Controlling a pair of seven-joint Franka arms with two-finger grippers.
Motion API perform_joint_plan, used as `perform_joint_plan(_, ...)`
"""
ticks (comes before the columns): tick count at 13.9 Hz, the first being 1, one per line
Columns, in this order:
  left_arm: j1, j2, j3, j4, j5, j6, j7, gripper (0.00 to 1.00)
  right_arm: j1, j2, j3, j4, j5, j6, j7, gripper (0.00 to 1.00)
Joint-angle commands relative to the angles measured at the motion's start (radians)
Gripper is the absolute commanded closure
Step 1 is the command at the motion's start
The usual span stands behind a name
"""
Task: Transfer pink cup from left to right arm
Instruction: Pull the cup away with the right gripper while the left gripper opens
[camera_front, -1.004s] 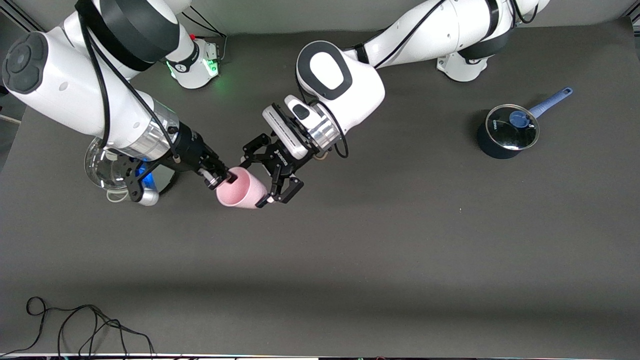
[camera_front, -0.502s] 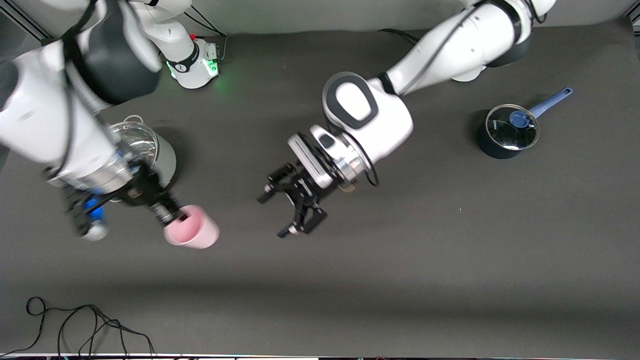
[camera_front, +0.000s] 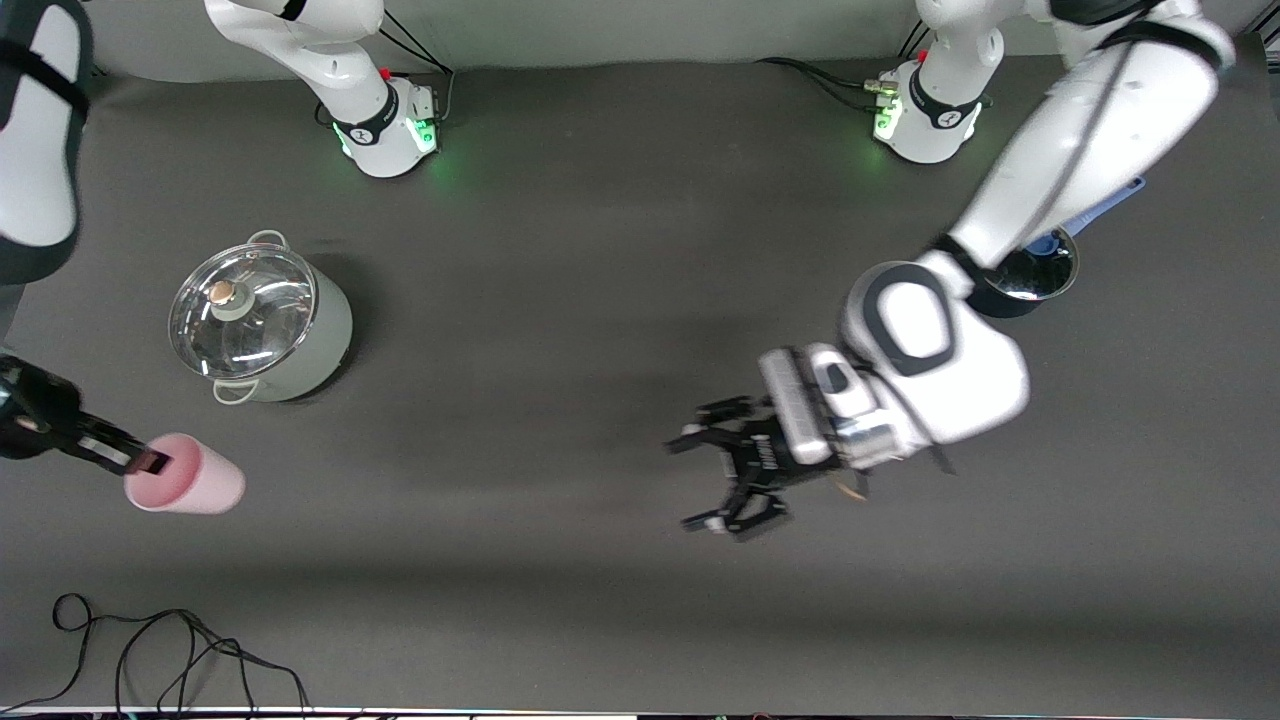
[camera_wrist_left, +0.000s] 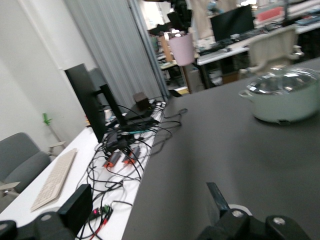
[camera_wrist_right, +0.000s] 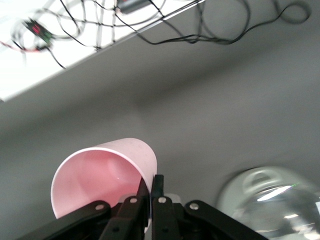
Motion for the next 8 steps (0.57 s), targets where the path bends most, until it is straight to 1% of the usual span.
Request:
perform_joint_plan(1,0.128,-0.100,0.048,-0.076,0.165,-0.250,-0.105,0.00,-0.078,0.010,0.009,0.010,-0.065,-0.032,-0.256,1.00)
perform_joint_plan(3,0.183,-0.177,0.075,-0.041,0.418,-0.480,-0.332,0.00,-0.140,0.008,0.009,0.000,-0.067,-0.043,-0.430,1.00)
perform_joint_plan(4,0.203,-0.212,0.074,-0.030,0.515,-0.580,-0.413,0.00,-0.154,0.010,0.009,-0.013,-0.067,-0.043,-0.471,1.00)
perform_joint_plan(6,0.234,-0.304,0.078,-0.027,0.592,-0.729,-0.507,0.00,-0.161,0.023,0.009,-0.046,-0.068,-0.008,-0.490,1.00)
perform_joint_plan(7,0.243,-0.358,0.087,-0.029,0.636,-0.798,-0.559,0.00,-0.171,0.052,0.009,-0.058,-0.067,0.030,-0.506,1.00)
perform_joint_plan(8,0.248,-0.408,0.094,-0.029,0.708,-0.865,-0.624,0.00,-0.172,0.077,0.011,-0.069,-0.061,0.067,-0.525,1.00)
